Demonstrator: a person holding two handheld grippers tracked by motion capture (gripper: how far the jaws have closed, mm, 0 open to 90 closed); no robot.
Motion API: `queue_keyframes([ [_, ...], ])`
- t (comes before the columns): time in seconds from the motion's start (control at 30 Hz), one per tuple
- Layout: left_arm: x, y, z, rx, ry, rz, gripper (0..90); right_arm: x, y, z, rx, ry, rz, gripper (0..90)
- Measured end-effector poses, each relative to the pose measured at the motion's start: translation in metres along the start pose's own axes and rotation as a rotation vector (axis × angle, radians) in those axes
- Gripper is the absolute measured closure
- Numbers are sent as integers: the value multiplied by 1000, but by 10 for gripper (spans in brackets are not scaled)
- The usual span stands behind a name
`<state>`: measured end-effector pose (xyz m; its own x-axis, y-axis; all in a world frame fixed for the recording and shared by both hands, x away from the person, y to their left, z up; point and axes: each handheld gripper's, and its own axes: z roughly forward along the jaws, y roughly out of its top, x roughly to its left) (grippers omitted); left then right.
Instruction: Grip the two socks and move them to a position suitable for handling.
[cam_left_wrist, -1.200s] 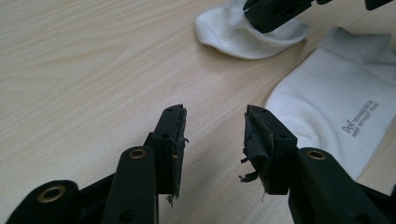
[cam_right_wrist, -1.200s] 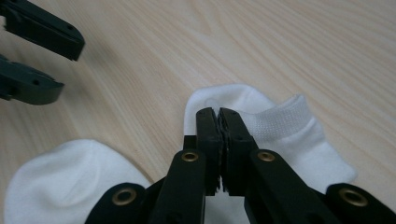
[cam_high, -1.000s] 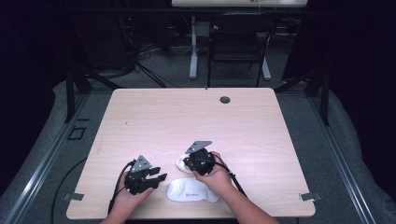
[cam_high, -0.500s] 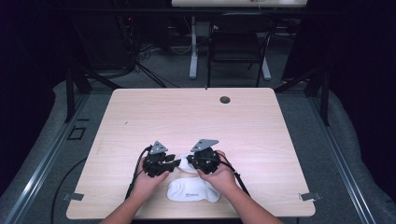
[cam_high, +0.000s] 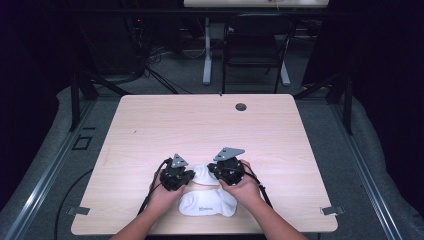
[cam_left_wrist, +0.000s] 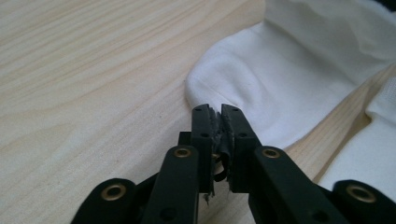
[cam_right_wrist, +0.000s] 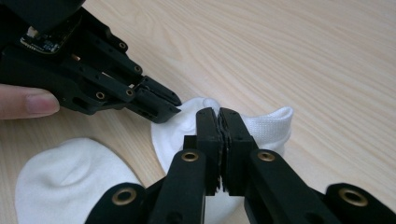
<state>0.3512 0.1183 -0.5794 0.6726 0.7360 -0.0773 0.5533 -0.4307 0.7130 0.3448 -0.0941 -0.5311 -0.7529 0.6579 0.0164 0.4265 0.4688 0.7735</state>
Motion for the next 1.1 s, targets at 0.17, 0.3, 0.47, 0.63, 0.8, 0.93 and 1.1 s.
queue_keyframes([
  [0.17, 1, -1, -2, 3, 25, 3, 879, -7, -5, -9, -13, -15, 9, 881],
  [0.3, 7, -4, -6, 3, 24, -31, 882, -12, -11, -14, -19, -24, 22, 881],
  [0.47, 11, -7, -9, 1, 25, -55, 884, -19, -22, -19, -12, -40, 37, 881],
  [0.63, 12, -10, -12, -2, 28, -77, 885, -28, -37, -23, 9, -67, 58, 881],
  [0.8, 10, -12, -13, -1, 29, -85, 885, -36, -49, -22, 29, -82, 97, 881],
  [0.93, 7, -13, -15, 0, 27, -83, 884, -38, -57, -21, 41, -89, 118, 879],
  [1.1, 6, -17, -17, -11, 28, -97, 883, -39, -66, -20, 65, -109, 143, 821],
])
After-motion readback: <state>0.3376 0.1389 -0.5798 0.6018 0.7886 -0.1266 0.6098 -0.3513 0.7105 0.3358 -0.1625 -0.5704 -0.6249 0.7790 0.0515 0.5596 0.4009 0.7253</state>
